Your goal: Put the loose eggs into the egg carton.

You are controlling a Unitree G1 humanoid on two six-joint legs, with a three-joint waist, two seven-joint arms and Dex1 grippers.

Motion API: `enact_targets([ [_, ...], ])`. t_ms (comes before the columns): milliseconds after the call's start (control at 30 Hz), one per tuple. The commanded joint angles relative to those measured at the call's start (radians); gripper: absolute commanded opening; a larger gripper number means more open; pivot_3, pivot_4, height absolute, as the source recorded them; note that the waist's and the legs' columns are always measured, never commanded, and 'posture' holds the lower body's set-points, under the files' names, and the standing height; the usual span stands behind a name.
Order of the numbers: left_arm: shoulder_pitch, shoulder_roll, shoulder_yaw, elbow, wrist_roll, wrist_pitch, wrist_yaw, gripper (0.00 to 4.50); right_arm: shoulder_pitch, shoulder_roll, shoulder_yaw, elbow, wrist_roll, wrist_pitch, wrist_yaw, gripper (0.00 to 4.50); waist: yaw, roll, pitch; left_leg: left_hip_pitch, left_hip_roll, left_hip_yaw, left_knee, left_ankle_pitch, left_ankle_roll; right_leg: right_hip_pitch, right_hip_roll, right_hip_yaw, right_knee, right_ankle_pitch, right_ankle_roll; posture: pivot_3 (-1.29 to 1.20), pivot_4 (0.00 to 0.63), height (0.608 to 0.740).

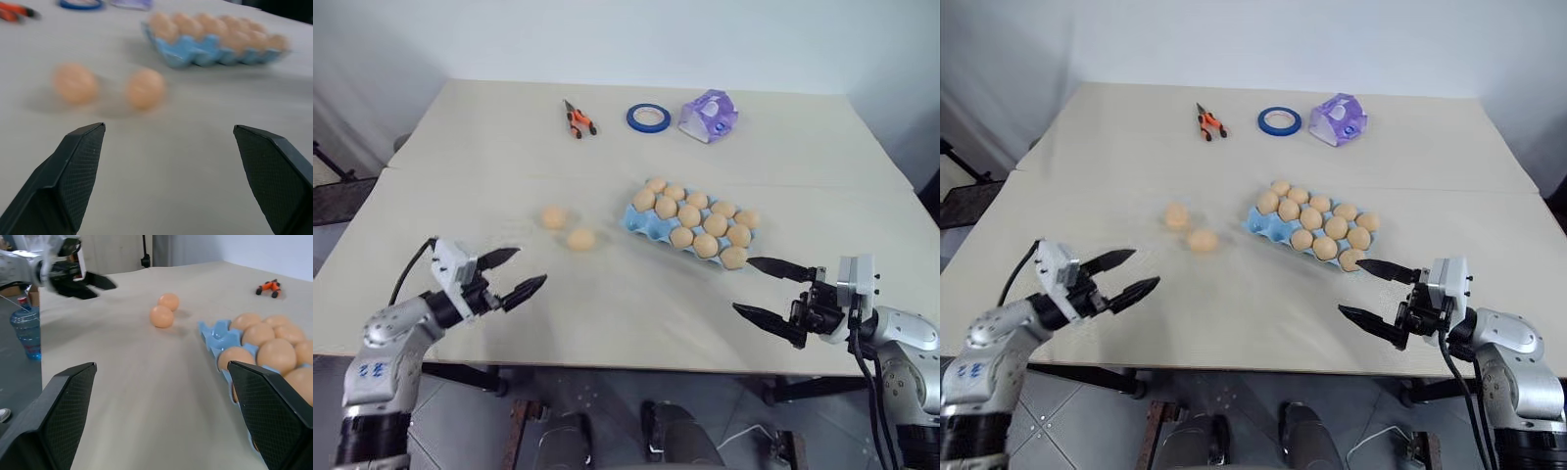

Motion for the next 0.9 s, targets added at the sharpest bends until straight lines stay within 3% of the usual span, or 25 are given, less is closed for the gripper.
enact_targets([
  [33, -0.117, -0.059, -0.088, 0.041, 0.074, -0.055, 0.056, 4.48, -0.019, -0.014, -0.002, 0.001, 0.004, -0.009, 0.008, 4.50, 0.000, 0.000, 0.000, 0.000, -0.001, 0.000, 0.000, 0.000, 0.001, 0.001, -0.001, -0.001, 0.000, 0.001, 0.001, 0.00, 0.150, 0.740],
  [100, -0.168, -0.092, -0.125, 0.079, 0.111, -0.072, 0.081, 4.48, -0.021, -0.016, -0.001, 0.002, 0.003, -0.008, 0.008, 4.50, 0.000, 0.000, 0.000, -0.001, -0.001, 0.000, 0.000, 0.000, 0.002, 0.001, -0.002, -0.001, -0.002, 0.002, 0.004, 0.00, 0.150, 0.740],
  [167, -0.230, -0.129, -0.172, 0.146, 0.155, -0.103, 0.097, 4.48, -0.019, -0.018, -0.003, -0.003, 0.002, -0.005, 0.003, 4.50, -0.001, 0.000, 0.000, -0.001, -0.002, 0.000, 0.000, 0.000, 0.002, 0.001, -0.002, -0.002, -0.001, 0.011, 0.020, 0.00, 0.150, 0.740],
  [467, -0.401, -0.193, -0.243, 0.500, 0.295, -0.253, 0.169, 4.48, 0.018, -0.022, -0.016, -0.033, 0.009, -0.001, -0.018, 4.50, -0.001, 0.000, 0.000, -0.002, 0.001, -0.002, 0.000, 0.001, 0.003, -0.001, 0.003, -0.002, 0.001, 0.010, 0.019, 0.00, 0.150, 0.740],
  [700, -0.440, -0.209, -0.274, 0.601, 0.331, -0.268, 0.138, 4.48, 0.031, -0.025, -0.019, -0.044, 0.010, 0.000, -0.034, 4.50, 0.000, 0.000, 0.000, -0.002, 0.001, -0.002, 0.000, 0.000, 0.002, -0.001, 0.002, -0.003, 0.000, 0.010, 0.019, 0.00, 0.150, 0.740],
  [900, -0.431, -0.216, -0.271, 0.590, 0.321, -0.266, 0.117, 2.60, 0.033, -0.028, -0.019, -0.043, 0.009, -0.001, -0.042, 4.50, 0.000, 0.000, 0.000, -0.002, 0.001, -0.002, 0.000, 0.000, 0.002, -0.001, 0.002, -0.003, 0.001, 0.010, 0.019, 0.00, 0.150, 0.740],
])
